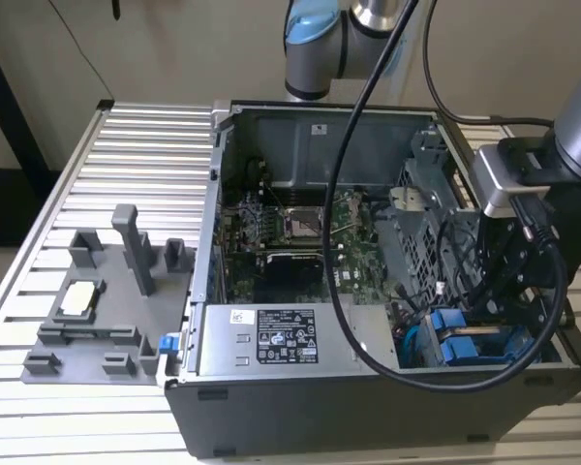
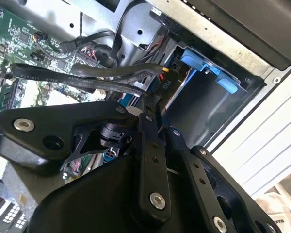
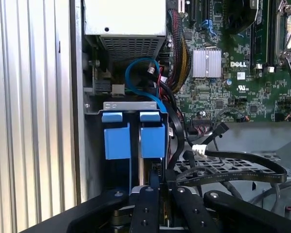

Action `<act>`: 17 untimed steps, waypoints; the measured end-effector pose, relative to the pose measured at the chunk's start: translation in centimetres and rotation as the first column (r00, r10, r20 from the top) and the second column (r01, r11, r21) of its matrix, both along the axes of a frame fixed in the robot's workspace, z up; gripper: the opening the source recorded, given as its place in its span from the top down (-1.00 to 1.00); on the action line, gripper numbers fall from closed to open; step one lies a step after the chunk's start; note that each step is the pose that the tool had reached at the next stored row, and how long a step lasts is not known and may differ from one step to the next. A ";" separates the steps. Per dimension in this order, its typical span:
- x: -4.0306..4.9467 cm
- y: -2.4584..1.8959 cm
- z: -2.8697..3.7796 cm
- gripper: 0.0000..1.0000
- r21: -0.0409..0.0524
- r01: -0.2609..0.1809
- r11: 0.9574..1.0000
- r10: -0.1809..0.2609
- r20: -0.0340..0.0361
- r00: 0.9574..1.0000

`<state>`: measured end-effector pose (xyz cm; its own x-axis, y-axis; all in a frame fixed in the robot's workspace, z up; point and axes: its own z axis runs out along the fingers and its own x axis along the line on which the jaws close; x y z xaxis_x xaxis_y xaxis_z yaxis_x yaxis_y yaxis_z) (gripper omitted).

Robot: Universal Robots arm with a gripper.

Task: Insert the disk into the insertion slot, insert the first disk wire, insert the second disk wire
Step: 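Insert the second disk wire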

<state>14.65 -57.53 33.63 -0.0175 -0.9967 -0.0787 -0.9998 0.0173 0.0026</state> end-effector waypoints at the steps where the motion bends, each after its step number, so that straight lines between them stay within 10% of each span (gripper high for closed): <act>1: 0.00 0.00 -0.01 0.68 0.000 0.000 1.000 0.000 0.000 1.000; 11: 0.02 -0.02 0.07 0.51 0.001 0.000 1.000 0.000 0.000 1.000; 17: 0.01 -0.02 2.61 0.51 0.001 0.000 1.000 0.000 0.000 1.000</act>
